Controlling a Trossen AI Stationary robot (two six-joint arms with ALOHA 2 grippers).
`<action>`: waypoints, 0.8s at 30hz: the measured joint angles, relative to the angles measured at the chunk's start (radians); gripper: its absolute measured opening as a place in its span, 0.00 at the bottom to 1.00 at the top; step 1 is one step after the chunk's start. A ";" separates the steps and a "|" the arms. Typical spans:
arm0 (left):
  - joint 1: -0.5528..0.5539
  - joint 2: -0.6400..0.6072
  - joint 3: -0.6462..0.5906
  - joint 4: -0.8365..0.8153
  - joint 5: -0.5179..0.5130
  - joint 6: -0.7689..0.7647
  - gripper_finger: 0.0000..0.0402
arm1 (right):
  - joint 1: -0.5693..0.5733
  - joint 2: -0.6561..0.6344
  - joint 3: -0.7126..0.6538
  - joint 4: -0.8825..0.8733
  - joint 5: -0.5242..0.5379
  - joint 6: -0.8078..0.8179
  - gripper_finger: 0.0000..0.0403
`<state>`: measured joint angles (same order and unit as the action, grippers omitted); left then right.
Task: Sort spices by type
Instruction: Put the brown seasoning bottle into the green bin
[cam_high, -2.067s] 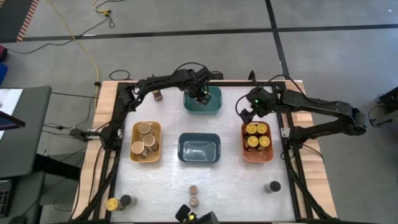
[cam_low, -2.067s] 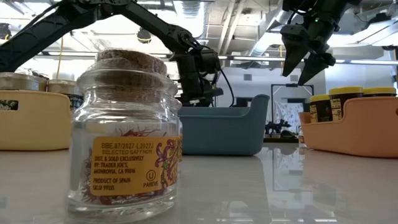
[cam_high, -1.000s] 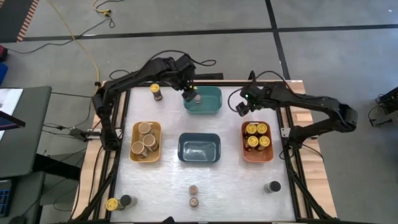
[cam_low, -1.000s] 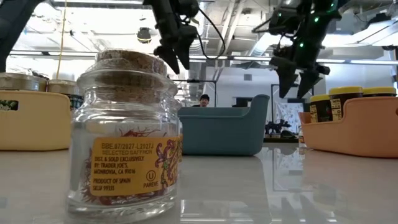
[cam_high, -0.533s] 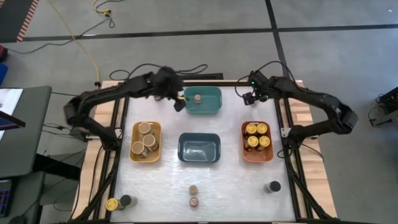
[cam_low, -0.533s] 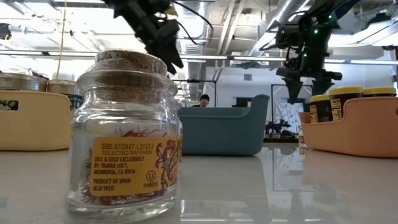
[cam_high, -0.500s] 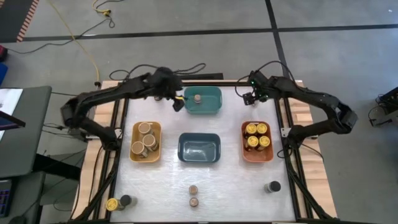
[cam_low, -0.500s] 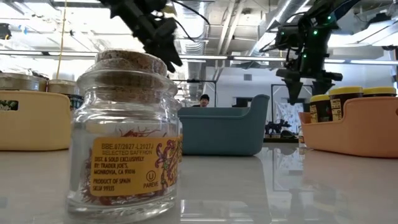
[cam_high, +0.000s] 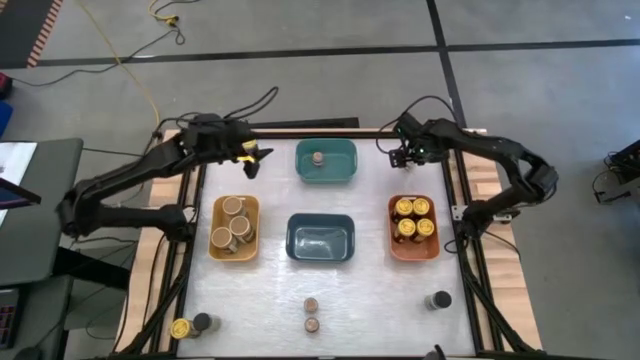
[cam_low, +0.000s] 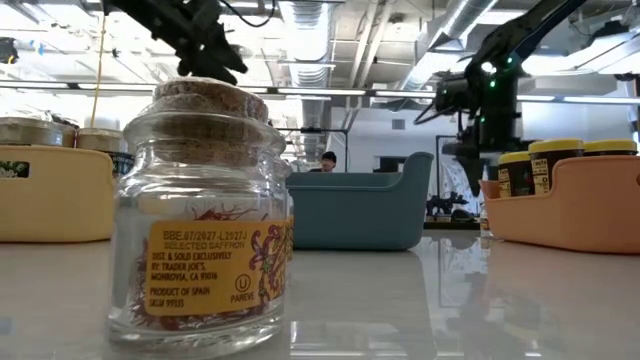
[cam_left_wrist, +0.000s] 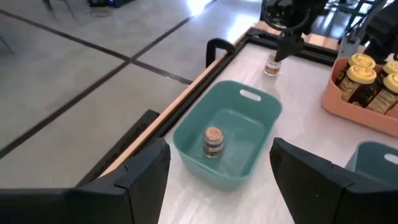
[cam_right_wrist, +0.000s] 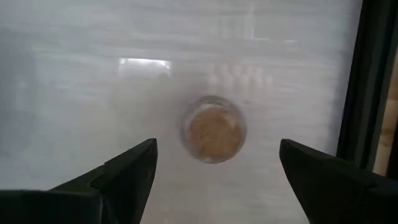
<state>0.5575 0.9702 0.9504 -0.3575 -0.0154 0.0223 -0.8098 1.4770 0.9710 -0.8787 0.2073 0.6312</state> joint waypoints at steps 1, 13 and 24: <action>0.003 -0.006 0.000 -0.010 0.000 0.000 0.66 | -0.009 0.011 0.000 -0.001 0.000 0.000 0.91; 0.007 -0.016 -0.001 -0.056 -0.009 0.019 0.66 | -0.051 0.111 0.000 0.055 -0.075 -0.037 0.79; 0.007 -0.016 -0.001 -0.054 -0.024 0.019 0.66 | -0.051 0.114 0.000 0.058 -0.076 -0.031 0.54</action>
<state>0.5648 0.9546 0.9497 -0.4118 -0.0395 0.0418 -0.8612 1.5906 0.9710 -0.8206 0.1312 0.5999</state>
